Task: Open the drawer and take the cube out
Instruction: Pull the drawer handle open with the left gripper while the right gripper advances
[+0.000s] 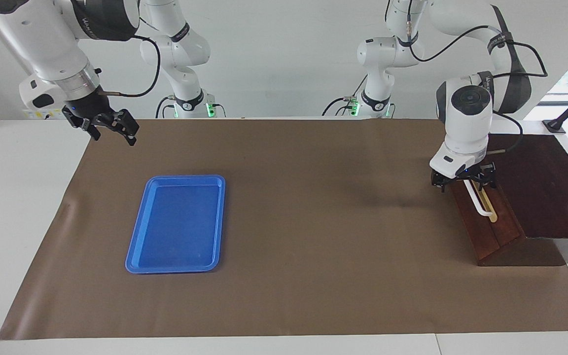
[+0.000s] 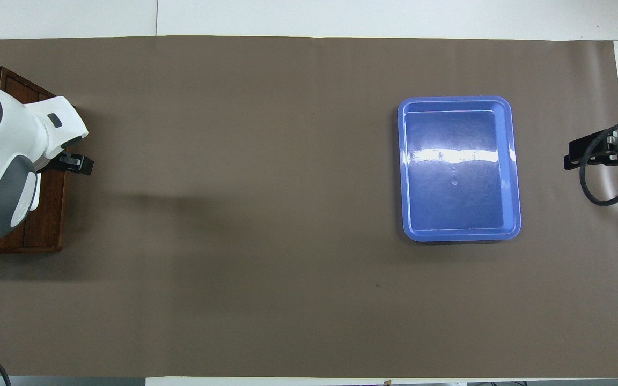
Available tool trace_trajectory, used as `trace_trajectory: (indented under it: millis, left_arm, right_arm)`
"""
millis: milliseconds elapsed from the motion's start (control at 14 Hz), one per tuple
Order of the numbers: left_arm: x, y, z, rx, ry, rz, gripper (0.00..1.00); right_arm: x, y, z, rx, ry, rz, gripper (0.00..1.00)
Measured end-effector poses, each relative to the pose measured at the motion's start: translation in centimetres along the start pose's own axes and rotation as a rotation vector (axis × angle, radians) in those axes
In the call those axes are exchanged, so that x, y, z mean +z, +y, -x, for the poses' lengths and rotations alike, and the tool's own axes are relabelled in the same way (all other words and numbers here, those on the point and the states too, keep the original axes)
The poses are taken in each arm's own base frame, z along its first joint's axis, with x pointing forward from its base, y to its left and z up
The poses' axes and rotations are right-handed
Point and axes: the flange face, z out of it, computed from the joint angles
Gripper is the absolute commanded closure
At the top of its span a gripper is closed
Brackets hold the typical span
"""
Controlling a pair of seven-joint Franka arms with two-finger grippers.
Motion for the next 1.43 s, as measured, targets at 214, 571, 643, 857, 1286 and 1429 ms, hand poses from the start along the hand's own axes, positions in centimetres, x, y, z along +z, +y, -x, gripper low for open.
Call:
trace_trajectory:
  millis: [214, 571, 643, 857, 1286, 1429]
  left_arm:
    - [2.0, -1.3, 0.3, -0.023, 0.020, 0.008, 0.00]
    - [3.5, -0.3, 0.8, -0.040, 0.033, 0.021, 0.00]
    - [3.8, 0.1, 0.9, -0.052, 0.029, 0.025, 0.00]
    - [4.1, 1.3, 0.6, -0.119, 0.038, 0.025, 0.00]
    - [0.5, 10.3, -1.2, -0.214, 0.097, 0.045, 0.00]
    - [-0.2, 12.2, -1.4, -0.232, 0.102, 0.064, 0.00]
  right_arm:
    - [0.4, -0.2, -0.4, 0.077, 0.009, -0.008, 0.00]
    - [2.1, -1.7, -1.6, 0.244, -0.007, -0.063, 0.00]
    - [2.5, -2.1, -1.9, 0.269, -0.006, -0.071, 0.00]
    - [3.8, -3.6, -2.6, 0.346, -0.023, -0.111, 0.00]
    - [6.6, -5.4, -2.4, 0.598, -0.135, -0.161, 0.00]
    - [7.0, -5.6, -2.3, 0.670, -0.161, -0.170, 0.00]
